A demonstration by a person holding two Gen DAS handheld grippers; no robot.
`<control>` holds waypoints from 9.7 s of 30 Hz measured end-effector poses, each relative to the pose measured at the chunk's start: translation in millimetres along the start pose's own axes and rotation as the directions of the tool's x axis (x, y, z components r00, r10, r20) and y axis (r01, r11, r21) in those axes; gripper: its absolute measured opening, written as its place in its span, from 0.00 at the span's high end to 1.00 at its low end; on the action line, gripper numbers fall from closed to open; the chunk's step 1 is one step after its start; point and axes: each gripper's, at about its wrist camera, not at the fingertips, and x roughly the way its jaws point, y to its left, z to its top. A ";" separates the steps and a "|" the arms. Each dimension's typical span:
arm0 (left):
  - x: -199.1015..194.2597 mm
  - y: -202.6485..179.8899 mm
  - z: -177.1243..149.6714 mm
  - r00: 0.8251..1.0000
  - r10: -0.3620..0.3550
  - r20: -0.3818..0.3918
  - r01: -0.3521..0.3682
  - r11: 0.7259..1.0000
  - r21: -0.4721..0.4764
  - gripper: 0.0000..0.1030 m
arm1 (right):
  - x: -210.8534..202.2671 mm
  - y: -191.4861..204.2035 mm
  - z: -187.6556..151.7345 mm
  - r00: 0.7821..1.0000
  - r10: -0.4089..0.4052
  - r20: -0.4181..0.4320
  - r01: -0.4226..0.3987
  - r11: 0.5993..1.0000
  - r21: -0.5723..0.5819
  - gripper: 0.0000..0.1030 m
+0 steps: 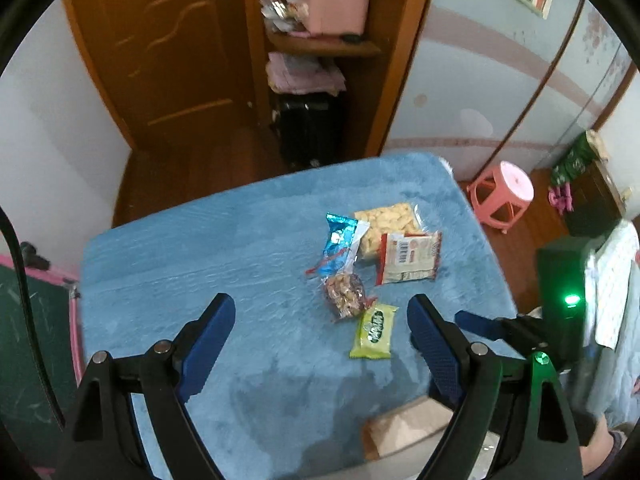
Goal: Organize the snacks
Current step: 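Grasp the green cake packet with the right tool while the left tool grasps the small clear nut bag, then lower both held snacks into the white tray and open both tools, then grasp the blue wrapper with the left tool while the right tool grasps the red-and-white printed bag, then carry both snacks over the white tray and release them inside, then move both open tools from the tray toward the tan cardboard box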
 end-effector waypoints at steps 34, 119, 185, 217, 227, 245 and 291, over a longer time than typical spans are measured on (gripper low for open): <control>152.9 -26.0 -7.7 0.978 -0.016 -0.210 0.005 0.998 -0.056 0.29 | 57.3 -52.3 -6.4 0.997 -0.059 -0.049 0.063 0.994 0.088 0.60; -176.9 -79.9 -265.3 0.998 -0.031 0.058 0.035 0.997 -0.071 0.16 | -167.5 -2.1 -214.9 0.987 0.142 0.071 -0.130 0.980 -0.154 0.44; 178.6 -5.2 56.3 0.972 -0.063 -0.225 0.086 0.992 0.095 0.28 | 33.3 -60.9 48.1 0.988 0.154 0.021 -0.143 0.953 -0.269 0.83; -164.3 -45.6 -99.4 0.993 -0.101 0.067 0.092 0.988 0.126 0.77 | -213.2 -4.9 -90.7 0.909 0.304 0.286 -0.186 0.908 -0.376 0.86; -223.3 -55.7 -204.8 0.993 -0.018 0.117 0.017 1.000 0.010 0.77 | -270.1 4.4 -177.8 0.878 0.338 0.339 -0.195 0.900 -0.390 0.86; -182.9 -95.6 -302.0 0.993 0.101 0.053 -0.099 0.994 -0.039 0.77 | -218.9 -4.5 -248.8 0.958 0.195 0.212 -0.131 0.950 -0.282 0.86; -186.3 -111.2 -262.7 0.982 0.168 0.088 -0.166 0.986 -0.028 0.20 | -201.1 -30.8 -224.6 0.970 0.182 0.162 -0.140 0.960 -0.242 0.61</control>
